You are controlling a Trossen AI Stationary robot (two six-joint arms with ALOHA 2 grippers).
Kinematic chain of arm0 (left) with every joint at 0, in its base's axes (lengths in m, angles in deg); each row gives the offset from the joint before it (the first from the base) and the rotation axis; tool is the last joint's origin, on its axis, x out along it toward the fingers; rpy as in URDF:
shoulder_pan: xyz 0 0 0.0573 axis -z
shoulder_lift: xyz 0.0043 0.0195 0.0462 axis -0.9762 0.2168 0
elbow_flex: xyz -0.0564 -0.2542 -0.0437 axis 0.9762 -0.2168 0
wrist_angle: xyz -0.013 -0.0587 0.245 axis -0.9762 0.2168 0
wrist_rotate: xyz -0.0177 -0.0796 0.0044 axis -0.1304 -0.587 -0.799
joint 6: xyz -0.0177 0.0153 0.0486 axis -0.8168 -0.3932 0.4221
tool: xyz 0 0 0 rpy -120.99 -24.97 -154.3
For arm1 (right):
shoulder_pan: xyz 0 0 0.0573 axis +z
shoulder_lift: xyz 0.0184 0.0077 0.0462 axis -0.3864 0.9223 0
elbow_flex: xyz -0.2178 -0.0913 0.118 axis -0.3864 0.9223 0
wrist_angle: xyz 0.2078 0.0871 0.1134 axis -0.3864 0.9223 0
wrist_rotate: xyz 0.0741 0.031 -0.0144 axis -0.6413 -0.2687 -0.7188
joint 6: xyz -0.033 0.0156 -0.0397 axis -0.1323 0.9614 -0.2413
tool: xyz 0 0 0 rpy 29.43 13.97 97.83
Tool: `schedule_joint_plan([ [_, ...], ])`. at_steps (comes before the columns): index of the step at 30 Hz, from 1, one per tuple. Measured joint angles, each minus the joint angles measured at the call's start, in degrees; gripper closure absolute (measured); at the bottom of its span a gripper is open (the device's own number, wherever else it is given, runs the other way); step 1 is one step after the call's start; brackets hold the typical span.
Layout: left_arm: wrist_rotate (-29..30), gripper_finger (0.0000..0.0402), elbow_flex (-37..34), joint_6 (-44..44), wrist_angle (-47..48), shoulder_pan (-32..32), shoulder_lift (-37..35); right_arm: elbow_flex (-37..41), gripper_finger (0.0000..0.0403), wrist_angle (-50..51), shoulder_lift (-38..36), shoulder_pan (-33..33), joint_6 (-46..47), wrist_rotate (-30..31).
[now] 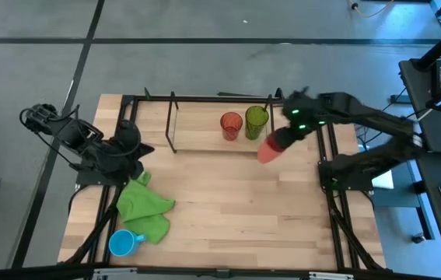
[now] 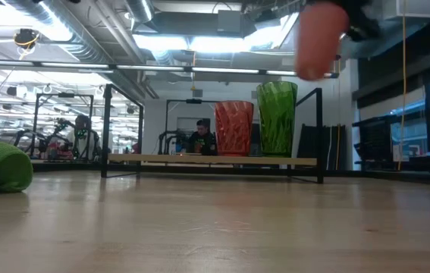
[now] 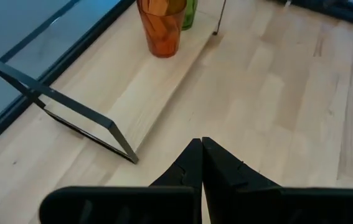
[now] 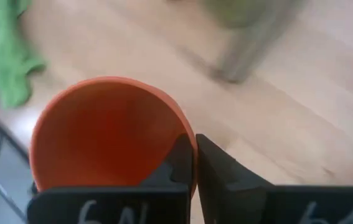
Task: Stack small to large cups/mugs on shelf
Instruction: Put the orange cup on the shelf
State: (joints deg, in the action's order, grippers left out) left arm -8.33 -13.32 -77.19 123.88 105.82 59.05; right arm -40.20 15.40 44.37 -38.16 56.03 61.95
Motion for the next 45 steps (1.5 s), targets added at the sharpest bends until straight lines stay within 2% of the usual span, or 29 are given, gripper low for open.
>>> schedule_joint_plan([
  [3, 2.0, 0.0401, 0.0, 0.4, -0.8, 0.0, -0.6, -9.6, 0.0396, 0.0, 9.9, 5.2, -3.2, -0.1],
  [6, 3.4, 0.0401, 0.0, 1.8, -2.0, -0.1, -1.0, -18.9, 0.0396, -0.1, 19.8, 7.1, -8.9, -0.3],
  [12, 0.9, 0.0401, -0.1, 2.2, -3.9, -1.3, -0.3, -37.4, 0.0396, 0.6, 36.8, 6.4, -20.2, -0.3],
  [16, -1.5, 0.0401, -2.3, 2.2, -8.3, -1.3, 0.0, -48.5, 0.0396, 1.2, 45.0, 5.2, -24.9, 0.0],
  [19, -1.7, 0.0401, -4.7, 2.2, -12.1, -1.3, 0.1, -55.4, 0.0396, 0.4, 49.7, 4.6, -27.7, 3.1],
  [21, -1.7, 0.0401, -6.6, 2.9, -15.9, -1.3, 0.3, -54.1, 0.0395, -3.2, 50.4, 4.2, -28.6, 4.6],
  [24, -0.7, 0.0401, -9.4, 3.3, -20.5, -1.3, 0.4, -53.0, 0.0395, -3.4, 51.6, 3.7, -28.5, 5.9],
  [30, 2.7, 0.0401, -13.6, 3.5, -26.2, -3.5, 0.5, -52.8, 0.0394, -6.5, 54.3, 4.4, -30.4, 14.2],
  [35, 2.7, 0.0401, -14.4, 4.0, -27.4, -5.8, 0.4, -52.8, 0.0394, -8.7, 56.6, 4.3, -29.2, 15.5],
  [39, 4.5, 0.0401, -13.9, 9.5, -28.7, -7.9, 0.5, -52.8, 0.0394, -8.4, 58.6, 3.3, -27.2, 13.8],
  [42, 8.5, 0.0401, -11.5, 14.5, -28.8, -11.5, 0.2, -52.8, 0.0394, -8.2, 58.9, 3.4, -27.1, 13.9],
  [45, 7.4, 0.0401, -9.2, 19.8, -29.2, -19.1, -0.7, -52.8, 0.0394, -8.5, 58.8, 3.5, -27.0, 14.0],
])
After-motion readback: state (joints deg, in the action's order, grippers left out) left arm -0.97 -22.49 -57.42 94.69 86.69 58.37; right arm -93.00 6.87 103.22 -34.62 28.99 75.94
